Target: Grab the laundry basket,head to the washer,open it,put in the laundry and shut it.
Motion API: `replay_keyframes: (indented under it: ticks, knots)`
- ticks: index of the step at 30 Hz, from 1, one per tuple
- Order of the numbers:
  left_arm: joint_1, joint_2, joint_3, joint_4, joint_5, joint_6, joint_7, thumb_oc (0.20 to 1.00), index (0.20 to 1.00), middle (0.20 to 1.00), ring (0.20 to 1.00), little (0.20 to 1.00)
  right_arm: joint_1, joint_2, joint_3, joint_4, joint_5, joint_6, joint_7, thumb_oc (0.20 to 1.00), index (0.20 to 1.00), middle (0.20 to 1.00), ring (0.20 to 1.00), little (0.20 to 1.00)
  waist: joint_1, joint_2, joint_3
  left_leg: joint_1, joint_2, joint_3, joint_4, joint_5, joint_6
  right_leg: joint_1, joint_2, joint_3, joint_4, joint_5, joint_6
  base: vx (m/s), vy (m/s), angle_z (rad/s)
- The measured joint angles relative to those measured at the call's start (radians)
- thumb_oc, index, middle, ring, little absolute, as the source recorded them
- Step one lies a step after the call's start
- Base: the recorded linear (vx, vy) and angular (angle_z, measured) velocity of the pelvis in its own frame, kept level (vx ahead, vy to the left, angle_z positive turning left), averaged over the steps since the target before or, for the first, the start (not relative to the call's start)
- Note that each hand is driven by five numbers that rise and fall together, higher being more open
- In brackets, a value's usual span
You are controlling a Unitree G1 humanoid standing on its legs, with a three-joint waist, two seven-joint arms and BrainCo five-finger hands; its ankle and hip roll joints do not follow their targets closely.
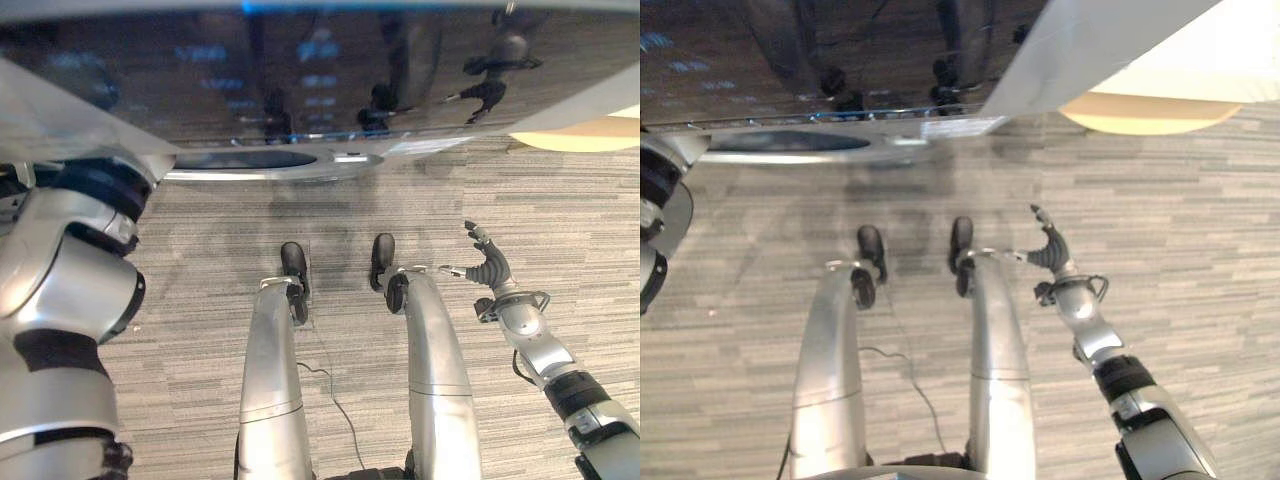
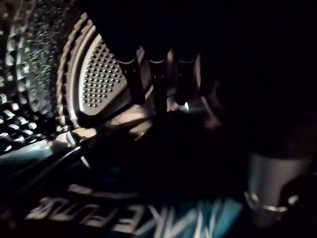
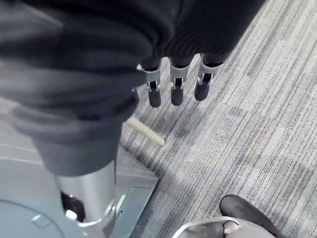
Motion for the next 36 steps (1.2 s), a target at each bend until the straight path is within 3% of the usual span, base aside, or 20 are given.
replay_keyframes:
  ticks: [1, 4, 6, 7, 9, 11, 12, 14, 15, 16, 18, 23, 24, 29, 36]
  knots:
    - [0.087, -0.039, 0.099, -0.002, -0.050, -0.013, -0.012, 1.000, 1.000, 1.000, 1.000, 1.000, 0.003, 0.024, -0.001, 0.029, 0.000, 0.016, 0.006, 1.000, 1.000, 1.000, 1.000, 1.000, -0.001, 0.002, -0.004, 0.048, 0.000, 0.001, -0.032, 0.001, 0.000, 0.045, 0.002, -0.001, -0.031, 0.002, 0.003, 0.00, 0.000, 0.00]
    - [0.330, -0.123, 0.204, -0.023, -0.156, -0.041, -0.036, 1.000, 1.000, 1.000, 1.000, 1.000, 0.071, 0.075, 0.011, 0.087, 0.000, 0.027, 0.010, 1.000, 1.000, 1.000, 1.000, 1.000, 0.001, 0.026, -0.123, 0.094, -0.002, -0.003, -0.116, 0.011, -0.008, 0.091, 0.003, -0.017, -0.107, -0.005, 0.005, 0.00, -0.010, 0.00]
    - [0.514, -0.196, 0.317, -0.056, -0.253, -0.046, -0.059, 1.000, 1.000, 1.000, 1.000, 1.000, 0.084, 0.100, 0.022, 0.151, -0.001, 0.056, 0.006, 1.000, 1.000, 1.000, 1.000, 1.000, 0.002, 0.028, -0.129, 0.200, -0.010, -0.001, -0.187, 0.033, -0.025, 0.189, 0.001, -0.023, -0.162, 0.016, 0.009, 0.03, -0.001, 0.08]
    - [0.560, -0.202, 0.319, -0.063, -0.281, -0.046, -0.072, 1.000, 1.000, 1.000, 1.000, 1.000, 0.091, 0.100, 0.031, 0.155, -0.001, 0.061, 0.007, 1.000, 1.000, 1.000, 1.000, 1.000, 0.007, 0.029, -0.131, 0.230, -0.015, -0.005, -0.207, 0.033, -0.026, 0.219, 0.000, -0.026, -0.175, 0.014, 0.007, 0.04, 0.007, 0.12]
    - [0.779, -0.236, 0.418, -0.176, -0.317, -0.067, -0.107, 1.000, 1.000, 1.000, 1.000, 1.000, 0.092, 0.109, 0.016, 0.189, -0.006, 0.081, 0.010, 1.000, 1.000, 1.000, 1.000, 1.000, 0.017, 0.029, -0.131, 0.350, -0.020, 0.006, -0.302, 0.054, -0.030, 0.328, 0.000, -0.030, -0.258, 0.028, 0.011, 0.11, 0.010, -0.02]
    - [0.924, -0.286, 0.453, -0.214, -0.318, -0.072, -0.131, 1.000, 1.000, 1.000, 1.000, 1.000, 0.107, 0.114, -0.005, 0.214, -0.010, 0.099, 0.014, 1.000, 1.000, 1.000, 1.000, 1.000, 0.038, 0.030, -0.132, 0.453, -0.023, 0.015, -0.368, 0.054, -0.030, 0.421, 0.001, -0.030, -0.307, 0.029, 0.014, 0.12, 0.009, -0.07]
    - [1.043, -0.328, 0.462, -0.239, -0.329, -0.079, -0.157, 1.000, 1.000, 1.000, 1.000, 1.000, 0.129, 0.111, -0.010, 0.222, -0.010, 0.113, 0.015, 1.000, 1.000, 1.000, 1.000, 1.000, 0.038, 0.032, -0.139, 0.566, -0.030, 0.023, -0.455, 0.080, -0.032, 0.525, 0.003, -0.030, -0.380, 0.039, 0.025, 0.21, 0.006, 0.05]
    - [1.109, -0.338, 0.461, -0.239, -0.355, -0.082, -0.180, 1.000, 1.000, 1.000, 1.000, 1.000, 0.142, 0.109, -0.023, 0.231, -0.012, 0.114, 0.021, 1.000, 1.000, 1.000, 1.000, 1.000, 0.061, 0.039, -0.152, 0.633, -0.036, 0.021, -0.508, 0.086, -0.032, 0.592, 0.003, -0.037, -0.417, 0.040, 0.027, 0.22, -0.007, -0.01]
    - [1.216, -0.393, 0.546, -0.283, -0.357, -0.095, -0.208, 1.000, 1.000, 1.000, 1.000, 1.000, 0.163, 0.122, -0.066, 0.244, -0.013, 0.131, 0.033, 1.000, 1.000, 1.000, 1.000, 1.000, 0.075, 0.040, -0.148, 0.754, -0.037, 0.035, -0.584, 0.107, -0.031, 0.693, 0.010, -0.029, -0.476, 0.055, 0.029, 0.16, -0.022, -0.21]
    - [1.254, -0.405, 0.533, -0.270, -0.358, -0.096, -0.212, 1.000, 1.000, 1.000, 1.000, 1.000, 0.185, 0.119, -0.075, 0.249, -0.014, 0.133, 0.033, 1.000, 1.000, 1.000, 1.000, 1.000, 0.080, 0.045, -0.152, 0.810, -0.042, 0.037, -0.616, 0.130, -0.025, 0.744, 0.008, -0.029, -0.502, 0.072, 0.034, 0.16, -0.022, -0.14]
    - [1.356, -0.430, 0.509, -0.231, -0.358, -0.086, -0.252, 1.000, 1.000, 1.000, 1.000, 1.000, 0.241, 0.104, -0.079, 0.302, -0.038, 0.135, 0.050, 1.000, 1.000, 1.000, 1.000, 1.000, 0.079, 0.077, -0.206, 0.976, -0.051, 0.020, -0.759, 0.139, -0.031, 0.901, 0.016, -0.052, -0.612, 0.062, 0.046, 0.21, -0.033, 0.13]
    - [1.379, -0.460, 0.536, -0.145, -0.353, -0.086, -0.301, 1.000, 1.000, 1.000, 1.000, 1.000, 0.268, 0.121, -0.094, 0.362, -0.050, 0.141, 0.081, 1.000, 1.000, 1.000, 1.000, 1.000, 0.078, 0.088, -0.248, 1.150, -0.044, 0.019, -0.934, 0.199, -0.031, 1.067, 0.039, -0.062, -0.754, 0.096, 0.053, 0.17, -0.044, -0.01]
    - [1.389, -0.471, 0.532, -0.110, -0.353, -0.085, -0.310, 1.000, 1.000, 1.000, 1.000, 1.000, 0.289, 0.131, -0.097, 0.381, -0.050, 0.140, 0.091, 1.000, 1.000, 1.000, 1.000, 1.000, 0.075, 0.084, -0.288, 1.169, -0.040, 0.020, -0.946, 0.202, -0.030, 1.097, 0.046, -0.068, -0.790, 0.102, 0.056, 0.13, -0.035, -0.03]
    - [1.404, -0.484, 0.535, -0.039, -0.345, -0.079, -0.329, 1.000, 1.000, 1.000, 1.000, 1.000, 0.339, 0.147, -0.102, 0.470, -0.052, 0.151, 0.094, 1.000, 1.000, 1.000, 1.000, 1.000, 0.077, 0.083, -0.363, 1.266, -0.034, 0.019, -1.000, 0.214, -0.023, 1.255, 0.062, -0.080, -0.963, 0.159, 0.061, 0.11, -0.012, 0.03]
    - [1.409, -0.488, 0.536, -0.003, -0.336, -0.078, -0.341, 1.000, 1.000, 1.000, 1.000, 1.000, 0.342, 0.150, -0.108, 0.509, -0.052, 0.154, 0.094, 1.000, 1.000, 1.000, 1.000, 1.000, 0.079, 0.088, -0.398, 1.286, -0.033, 0.018, -1.007, 0.215, -0.023, 1.326, 0.073, -0.076, -1.080, 0.216, 0.057, -0.03, 0.016, -0.02]
